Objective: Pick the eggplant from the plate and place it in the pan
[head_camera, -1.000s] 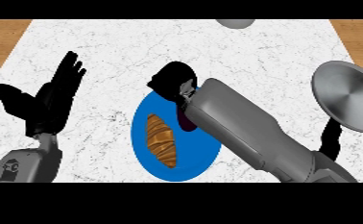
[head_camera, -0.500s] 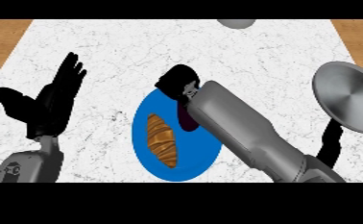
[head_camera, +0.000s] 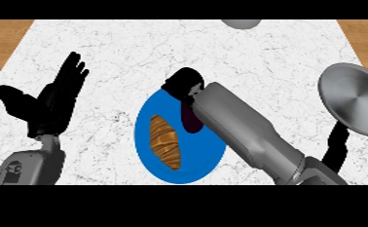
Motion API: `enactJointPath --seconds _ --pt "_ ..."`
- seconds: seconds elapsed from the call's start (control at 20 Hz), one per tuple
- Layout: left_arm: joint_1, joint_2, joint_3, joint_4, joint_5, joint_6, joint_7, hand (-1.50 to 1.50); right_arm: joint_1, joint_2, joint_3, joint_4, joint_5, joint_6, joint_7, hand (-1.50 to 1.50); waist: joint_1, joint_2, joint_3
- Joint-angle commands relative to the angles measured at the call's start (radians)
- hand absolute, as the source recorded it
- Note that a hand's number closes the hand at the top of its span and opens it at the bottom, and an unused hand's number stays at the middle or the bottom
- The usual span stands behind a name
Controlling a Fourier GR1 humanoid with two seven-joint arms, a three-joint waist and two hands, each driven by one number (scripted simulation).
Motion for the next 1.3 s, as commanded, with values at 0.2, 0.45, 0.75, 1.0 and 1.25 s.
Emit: enactJointPath --seconds 0.2,0.45,0.75,1.0,1.25 --pt "0.022 -0.022 -0.030 -0.094 -0.032 0.012 0.047 0.00 0.007 0.006 0.063 0.118 -0.087 -0.102 0.001 -1.50 0.023 0.004 0.000" --pt "-0.021 -0.044 -0.019 0.026 -0.051 0.009 -0.009 0.00 0.028 0.006 0.135 0.093 -0.094 -0.146 -0.059 1.50 0.014 0.005 0.000" --pt "-0.015 -0.029 -0.010 -0.040 -0.054 0.011 0.045 0.00 0.049 0.005 0.153 0.125 -0.103 -0.224 -0.119 1.50 0.014 0.002 0.000" --pt "-0.010 -0.049 0.004 0.043 -0.039 -0.024 -0.038 0.00 0.002 0.005 0.124 0.213 -0.138 -0.264 -0.178 1.50 0.021 0.008 0.000" --pt "0.013 -0.031 0.021 -0.022 -0.040 0.000 0.007 0.00 0.016 -0.123 -0.150 0.278 -0.220 -0.360 0.138 1.50 -0.054 -0.007 0.003"
